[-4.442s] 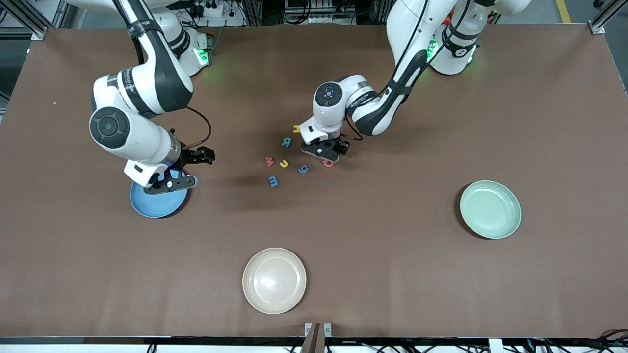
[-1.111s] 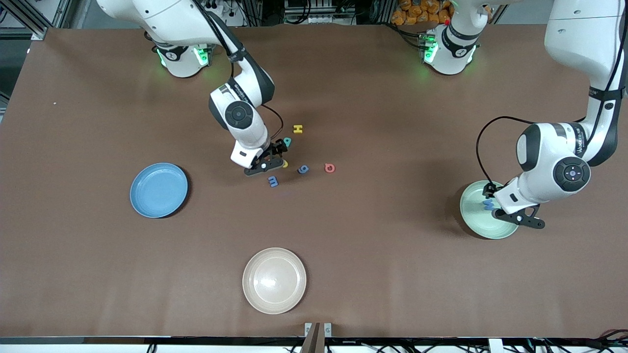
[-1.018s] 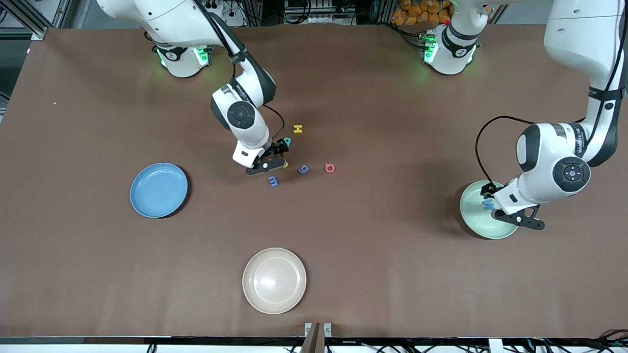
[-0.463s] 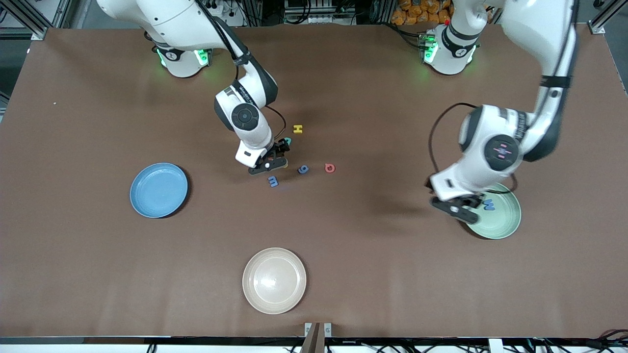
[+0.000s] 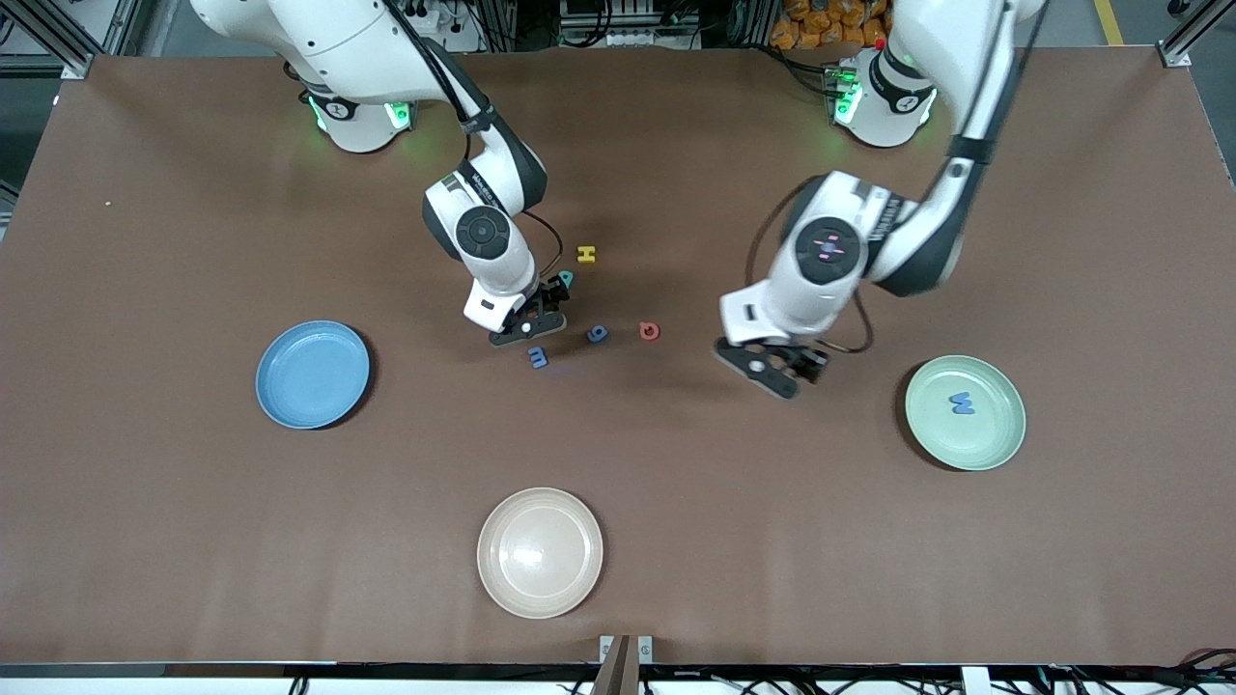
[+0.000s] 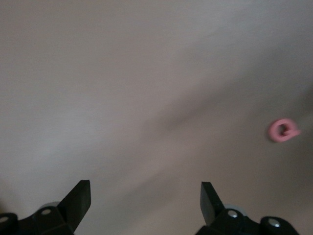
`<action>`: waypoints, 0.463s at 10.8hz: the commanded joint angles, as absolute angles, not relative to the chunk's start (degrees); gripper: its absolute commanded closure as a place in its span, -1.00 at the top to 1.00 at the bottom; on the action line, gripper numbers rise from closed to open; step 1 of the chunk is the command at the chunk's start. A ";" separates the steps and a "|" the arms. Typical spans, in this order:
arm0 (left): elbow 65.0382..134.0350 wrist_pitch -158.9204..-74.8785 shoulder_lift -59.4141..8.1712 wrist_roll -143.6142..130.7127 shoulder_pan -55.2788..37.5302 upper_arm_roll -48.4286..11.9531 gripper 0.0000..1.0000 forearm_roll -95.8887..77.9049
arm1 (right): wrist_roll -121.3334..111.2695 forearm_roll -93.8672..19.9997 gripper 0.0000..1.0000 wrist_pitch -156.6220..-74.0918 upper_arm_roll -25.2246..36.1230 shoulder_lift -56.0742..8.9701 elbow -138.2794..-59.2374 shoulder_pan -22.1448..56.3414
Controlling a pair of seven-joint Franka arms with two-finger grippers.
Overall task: Sort upper and lower case letters into plates
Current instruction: 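Grasp the red w with the right gripper while the left gripper grasps the pink Q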
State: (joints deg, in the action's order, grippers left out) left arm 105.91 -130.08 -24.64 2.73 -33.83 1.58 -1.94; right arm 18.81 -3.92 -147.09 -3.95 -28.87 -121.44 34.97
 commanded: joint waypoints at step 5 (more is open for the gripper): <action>96.34 -130.43 -36.72 -37.46 -45.70 4.92 0.85 -7.55 | 19.42 -1.32 -0.80 -148.18 -3.52 -29.18 -121.90 35.33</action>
State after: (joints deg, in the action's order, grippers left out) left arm 100.07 -130.68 -33.80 -29.94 -44.68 3.71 -4.93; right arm 18.77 -3.13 -147.54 -4.09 -28.56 -121.29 35.04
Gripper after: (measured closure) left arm 0.062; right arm 0.568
